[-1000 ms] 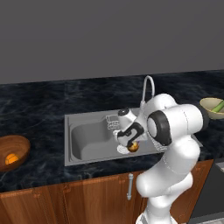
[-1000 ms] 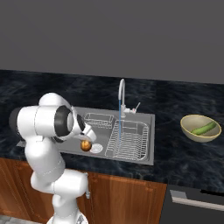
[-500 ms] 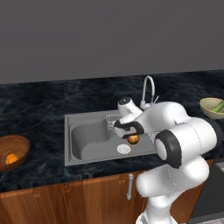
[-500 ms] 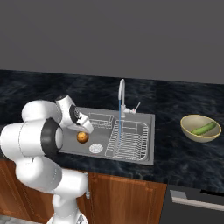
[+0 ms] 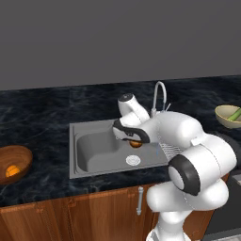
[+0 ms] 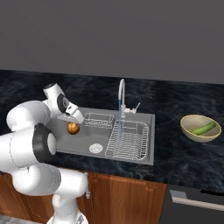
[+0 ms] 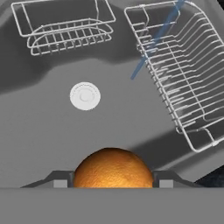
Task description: Pick the oranges from the sink and place them in one bowl. Place the cucumber in the other bowl. Then turn off the sink faucet.
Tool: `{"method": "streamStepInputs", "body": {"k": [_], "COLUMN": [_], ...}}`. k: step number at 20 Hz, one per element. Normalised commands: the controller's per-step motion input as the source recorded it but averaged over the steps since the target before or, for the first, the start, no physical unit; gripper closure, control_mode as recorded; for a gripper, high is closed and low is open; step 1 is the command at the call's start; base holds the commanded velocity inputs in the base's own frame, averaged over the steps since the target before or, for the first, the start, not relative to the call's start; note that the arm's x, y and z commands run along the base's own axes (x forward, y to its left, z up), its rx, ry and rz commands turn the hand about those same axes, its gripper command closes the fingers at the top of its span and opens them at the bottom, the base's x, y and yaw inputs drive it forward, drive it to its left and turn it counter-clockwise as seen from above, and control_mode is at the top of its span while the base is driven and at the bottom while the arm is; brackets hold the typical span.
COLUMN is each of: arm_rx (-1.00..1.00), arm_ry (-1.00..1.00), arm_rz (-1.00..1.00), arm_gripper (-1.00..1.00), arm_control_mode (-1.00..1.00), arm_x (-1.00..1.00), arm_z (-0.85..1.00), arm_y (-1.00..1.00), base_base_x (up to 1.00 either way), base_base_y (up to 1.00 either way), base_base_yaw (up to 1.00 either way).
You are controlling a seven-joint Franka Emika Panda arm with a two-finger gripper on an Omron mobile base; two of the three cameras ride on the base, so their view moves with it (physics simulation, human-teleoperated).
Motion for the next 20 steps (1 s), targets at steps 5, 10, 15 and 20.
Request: {"method": "streamStepInputs", "body": {"k": [5,10,15,20], "arm_rx": [0.0,0.0,0.0,0.0], "arm_ry": [0.0,0.0,0.0,0.0], "arm_rz": [0.0,0.01,0.03,0.05], "arm_gripper": [1.0,1.0,1.0,1.0], "arm_control_mode": [-1.0,-1.0,-1.0,-1.0], "arm_x": [-0.03,-0.05,-0.06,-0.07], "arm_z": [0.4,0.4,0.34,0.24], "arm_y": [0.58,0.62,0.67,0.71], "base_base_x": [0.0,0.0,0.0,0.0], "base_base_y": [0.0,0.0,0.0,0.0], "base_base_yaw": [0.0,0.0,0.0,0.0]}}
